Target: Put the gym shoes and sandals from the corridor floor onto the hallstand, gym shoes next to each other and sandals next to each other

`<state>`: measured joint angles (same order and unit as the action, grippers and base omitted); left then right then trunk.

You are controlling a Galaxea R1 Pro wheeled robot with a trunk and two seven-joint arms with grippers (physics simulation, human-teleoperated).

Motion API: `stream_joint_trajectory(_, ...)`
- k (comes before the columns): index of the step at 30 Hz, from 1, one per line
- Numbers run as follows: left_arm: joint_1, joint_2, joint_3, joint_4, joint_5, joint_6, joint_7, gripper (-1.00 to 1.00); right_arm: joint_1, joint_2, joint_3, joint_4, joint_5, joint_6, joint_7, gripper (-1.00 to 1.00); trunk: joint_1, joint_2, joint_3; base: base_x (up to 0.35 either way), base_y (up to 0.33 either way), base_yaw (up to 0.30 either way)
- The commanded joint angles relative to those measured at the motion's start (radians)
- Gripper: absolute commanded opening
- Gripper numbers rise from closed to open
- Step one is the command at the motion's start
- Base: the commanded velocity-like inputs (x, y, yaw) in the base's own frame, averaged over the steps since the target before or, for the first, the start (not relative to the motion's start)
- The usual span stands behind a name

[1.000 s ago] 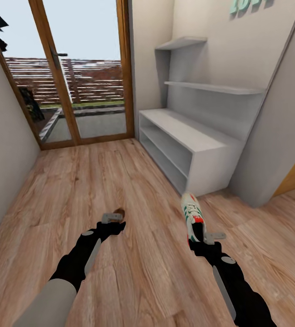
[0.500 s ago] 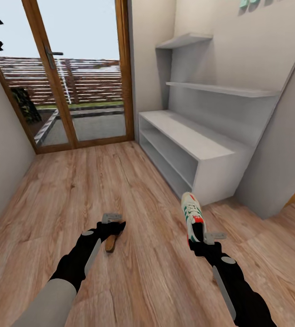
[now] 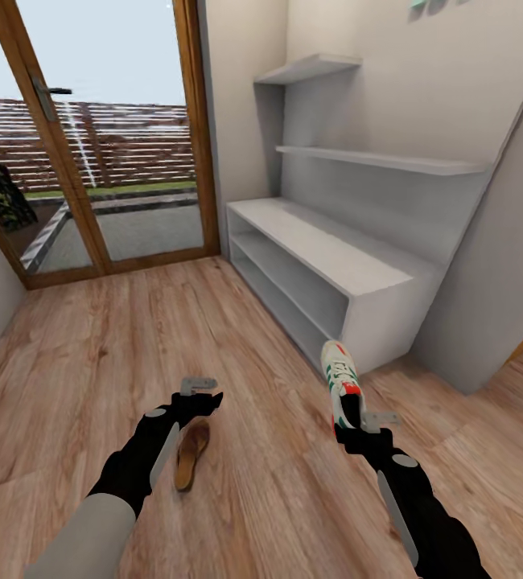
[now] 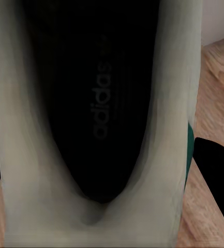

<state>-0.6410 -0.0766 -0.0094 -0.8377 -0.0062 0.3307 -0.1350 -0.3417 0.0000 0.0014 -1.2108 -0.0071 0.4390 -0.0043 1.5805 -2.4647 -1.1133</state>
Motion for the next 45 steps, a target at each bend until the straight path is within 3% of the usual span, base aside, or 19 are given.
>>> stream_joint_trajectory(1, 0.000, 0.000, 0.000, -0.001, -0.001, 0.005, -0.003, 1.00, 0.000, 0.000, 0.000, -0.002, -0.001, 0.006, 0.000, -1.00, 0.000, 0.000, -0.001, 0.285, 0.245, -0.038)
stream_joint_trajectory(7, 0.000, 0.000, 0.000, -0.001, -0.001, 0.005, -0.003, 1.00, 0.000, 0.000, 0.006, -0.001, -0.001, 0.006, 0.008, -1.00, 0.000, 0.000, -0.001, 0.256, 0.220, -0.010)
stream_joint_trajectory(9, 0.000, 0.000, 0.001, -0.001, -0.001, 0.005, -0.003, 1.00, 0.000, 0.001, 0.026, 0.000, -0.001, 0.006, 0.009, -1.00, 0.000, 0.000, -0.001, 0.079, 0.061, -0.001)
stream_joint_trajectory(10, 0.000, 0.000, 0.001, -0.001, -0.001, 0.005, -0.003, 1.00, 0.000, 0.000, 0.114, 0.000, -0.001, 0.006, 0.009, -1.00, 0.000, 0.000, -0.001, 0.020, 0.016, 0.000)
stream_joint_trajectory(13, 0.000, 0.000, 0.000, -0.001, 0.000, 0.005, -0.003, 1.00, 0.000, 0.000, 0.221, -0.001, -0.001, 0.006, 0.007, -1.00, 0.000, 0.000, -0.001, 0.009, 0.007, 0.000)
stream_joint_trajectory(14, 0.000, 0.000, 0.000, -0.001, 0.000, 0.005, -0.003, 1.00, 0.000, 0.000, 0.237, -0.001, -0.001, 0.006, 0.007, -1.00, 0.000, 0.000, -0.001, 0.002, 0.002, 0.000)
stream_joint_trajectory(24, 0.004, 0.000, -0.001, 0.002, -0.005, -0.010, -0.004, 1.00, 0.000, 0.000, 0.254, -0.004, -0.001, 0.006, 0.006, -1.00, 0.000, 0.000, -0.001, 0.000, 0.000, 0.000)
stream_joint_trajectory(27, 0.007, 0.004, 0.001, 0.016, -0.008, -0.082, -0.004, 1.00, 0.000, 0.000, 0.253, -0.012, -0.001, 0.006, 0.006, -1.00, 0.000, 0.000, -0.001, 0.000, 0.000, 0.000)
stream_joint_trajectory(30, 0.007, 0.003, 0.001, 0.122, -0.010, -0.156, -0.003, 1.00, 0.000, -0.001, 0.253, -0.019, 0.000, 0.006, 0.006, -1.00, 0.000, 0.000, -0.001, 0.000, 0.000, 0.000)
stream_joint_trajectory(35, 0.007, 0.003, 0.002, 0.171, -0.008, -0.272, -0.003, 1.00, 0.000, 0.000, 0.254, -0.034, -0.001, 0.006, 0.006, -1.00, 0.000, 0.000, -0.001, 0.000, 0.000, 0.000)
stream_joint_trajectory(45, 0.007, 0.003, 0.002, 0.185, -0.006, -0.306, -0.003, 1.00, 0.000, 0.000, 0.255, -0.038, -0.001, 0.006, 0.006, -1.00, 0.000, 0.000, -0.001, 0.155, 0.032, 0.000)
